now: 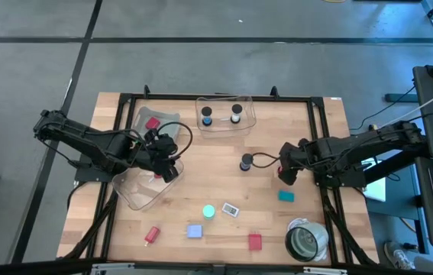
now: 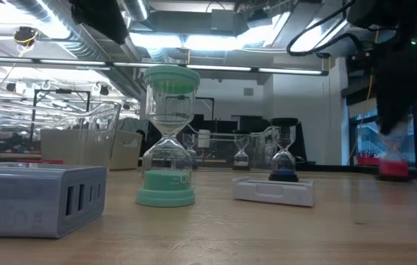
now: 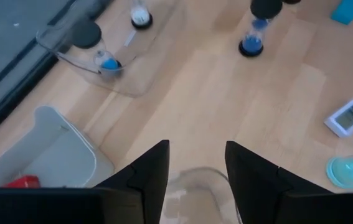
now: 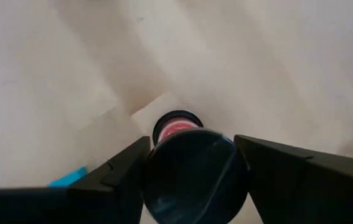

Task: Pick & Place Office items
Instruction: Put the red hourglass into the top transparent bin

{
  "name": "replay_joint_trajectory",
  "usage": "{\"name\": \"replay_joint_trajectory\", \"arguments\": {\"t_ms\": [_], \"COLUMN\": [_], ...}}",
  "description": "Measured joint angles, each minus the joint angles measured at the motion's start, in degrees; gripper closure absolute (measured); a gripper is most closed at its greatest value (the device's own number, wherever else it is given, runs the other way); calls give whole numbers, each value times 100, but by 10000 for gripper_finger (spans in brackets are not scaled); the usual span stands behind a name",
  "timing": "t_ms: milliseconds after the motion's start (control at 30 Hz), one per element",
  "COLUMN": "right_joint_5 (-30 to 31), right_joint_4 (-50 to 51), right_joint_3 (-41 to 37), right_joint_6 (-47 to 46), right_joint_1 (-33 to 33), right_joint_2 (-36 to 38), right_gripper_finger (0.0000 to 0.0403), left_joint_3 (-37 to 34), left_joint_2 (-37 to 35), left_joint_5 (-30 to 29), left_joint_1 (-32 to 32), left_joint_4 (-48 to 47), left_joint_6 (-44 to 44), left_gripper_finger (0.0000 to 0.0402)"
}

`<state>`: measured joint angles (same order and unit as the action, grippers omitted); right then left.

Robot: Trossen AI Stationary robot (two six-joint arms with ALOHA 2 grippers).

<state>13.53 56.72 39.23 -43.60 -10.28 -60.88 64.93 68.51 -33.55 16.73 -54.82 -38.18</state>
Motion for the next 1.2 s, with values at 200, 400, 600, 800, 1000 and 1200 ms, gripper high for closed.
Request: {"name": "replay_joint_trajectory", "arguments": {"t_ms": [200,400,600,800,1000,1200], "right_joint_5": [1063,2111,2679,2318,1411,838], "right_joint_4": [545,311,-951,-2855,-4086,-4383], "right_joint_3": [774,1913,2639,2686,2686,2686], "right_joint_6": [-199,315,1527,3068,3732,3854], "right_joint_1": [45,50,50,50,50,50], "right_joint_2": [-1,2,6,-24,-156,-296], "right_gripper_finger": [181,191,186,191,191,187], "left_joint_3": [0,0,-2,-2,-2,-4], "left_joint_2": [0,121,568,1050,1335,1362], "left_joint_5": [-746,-880,-495,-920,-765,-340], "left_joint_1": [-7,-7,-7,-7,-9,-4], "left_joint_4": [572,1833,3429,5115,6321,7056], "left_joint_6": [1169,3080,4845,6878,8557,9555], "left_gripper_finger": [237,210,173,149,146,146]}}
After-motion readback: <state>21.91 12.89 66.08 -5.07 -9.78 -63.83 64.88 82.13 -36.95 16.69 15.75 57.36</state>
